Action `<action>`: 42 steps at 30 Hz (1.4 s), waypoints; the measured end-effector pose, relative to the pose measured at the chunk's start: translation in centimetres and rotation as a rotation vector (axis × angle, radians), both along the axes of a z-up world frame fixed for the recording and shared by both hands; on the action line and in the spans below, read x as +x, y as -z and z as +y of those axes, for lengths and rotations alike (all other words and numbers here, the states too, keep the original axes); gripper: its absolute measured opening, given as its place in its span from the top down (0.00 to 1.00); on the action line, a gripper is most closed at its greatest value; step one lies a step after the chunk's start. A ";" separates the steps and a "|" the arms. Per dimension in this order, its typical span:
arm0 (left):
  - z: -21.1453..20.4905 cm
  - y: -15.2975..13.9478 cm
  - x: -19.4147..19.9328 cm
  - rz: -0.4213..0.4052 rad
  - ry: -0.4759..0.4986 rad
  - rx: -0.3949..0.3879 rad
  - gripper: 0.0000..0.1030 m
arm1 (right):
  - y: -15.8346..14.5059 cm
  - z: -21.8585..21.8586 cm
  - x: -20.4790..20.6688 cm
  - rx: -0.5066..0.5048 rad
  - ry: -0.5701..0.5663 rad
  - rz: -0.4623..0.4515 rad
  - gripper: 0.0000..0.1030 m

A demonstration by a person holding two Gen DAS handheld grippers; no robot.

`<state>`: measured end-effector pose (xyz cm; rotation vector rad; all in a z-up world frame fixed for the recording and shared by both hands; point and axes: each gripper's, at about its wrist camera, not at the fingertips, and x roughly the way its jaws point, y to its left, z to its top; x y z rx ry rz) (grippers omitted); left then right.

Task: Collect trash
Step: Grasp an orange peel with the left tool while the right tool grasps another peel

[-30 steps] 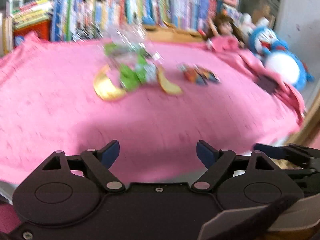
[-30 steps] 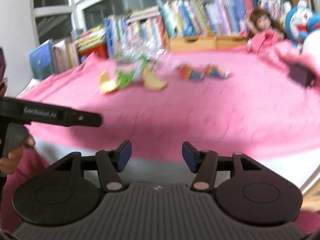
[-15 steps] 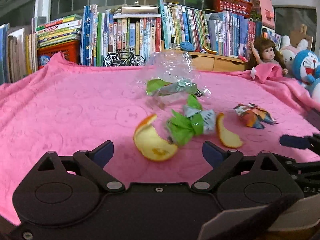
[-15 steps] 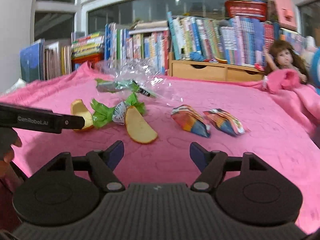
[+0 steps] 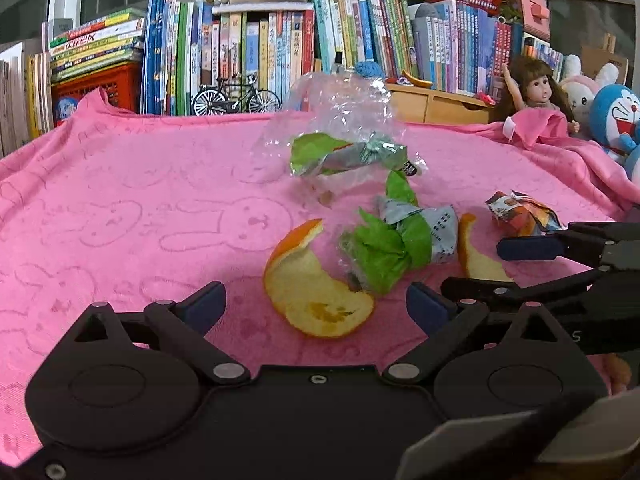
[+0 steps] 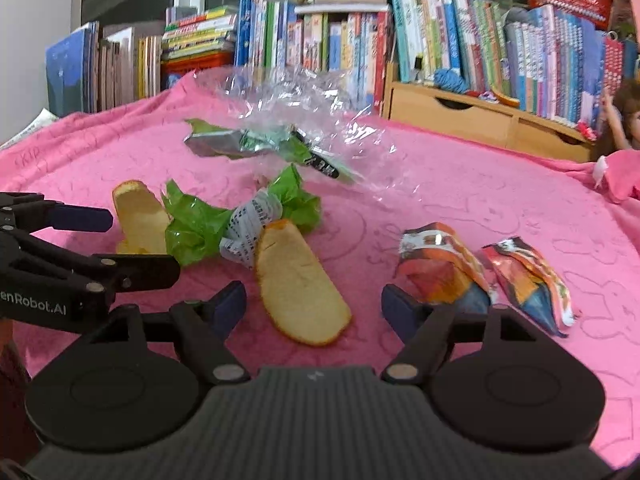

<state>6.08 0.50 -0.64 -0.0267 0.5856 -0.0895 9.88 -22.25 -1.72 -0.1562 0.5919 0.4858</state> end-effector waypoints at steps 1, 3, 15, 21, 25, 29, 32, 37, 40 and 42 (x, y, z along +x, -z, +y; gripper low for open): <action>0.1 0.1 0.1 0.006 0.001 -0.006 0.07 | 0.0 0.0 -0.1 -0.004 -0.001 -0.001 0.19; 0.4 0.4 0.4 0.023 0.001 -0.031 0.09 | 0.1 0.0 -0.1 -0.001 -0.005 0.001 0.18; -0.2 1.0 0.1 -0.007 0.013 0.042 0.13 | 0.1 0.1 -0.3 0.001 -0.026 -0.018 0.31; -0.1 0.8 0.2 -0.013 0.001 0.044 0.27 | 0.0 0.6 -1.2 -0.036 -0.043 -0.067 0.47; 0.4 0.3 0.1 -0.011 -0.010 0.027 0.55 | -0.1 0.6 -1.6 -0.035 -0.032 -0.078 0.52; 1.0 -0.3 -0.3 -0.003 -0.016 -0.008 0.64 | -0.3 0.4 -2.2 -0.023 -0.015 -0.088 0.54; 1.0 -0.7 -0.9 -0.009 -0.008 0.005 0.67 | -0.5 0.3 -3.0 -0.025 -0.014 -0.099 0.54; 0.4 -1.1 -2.8 -0.016 0.006 0.004 0.69 | -1.1 -0.3 -4.8 -0.021 -0.013 -0.124 0.54; -0.1 -1.5 -4.4 -0.022 0.018 -0.005 0.69 | -1.4 -0.6 -6.0 -0.019 -0.011 -0.136 0.54; -0.5 -1.8 -5.7 -0.021 0.032 -0.022 0.69 | -1.5 -0.9 -7.0 -0.005 -0.013 -0.133 0.54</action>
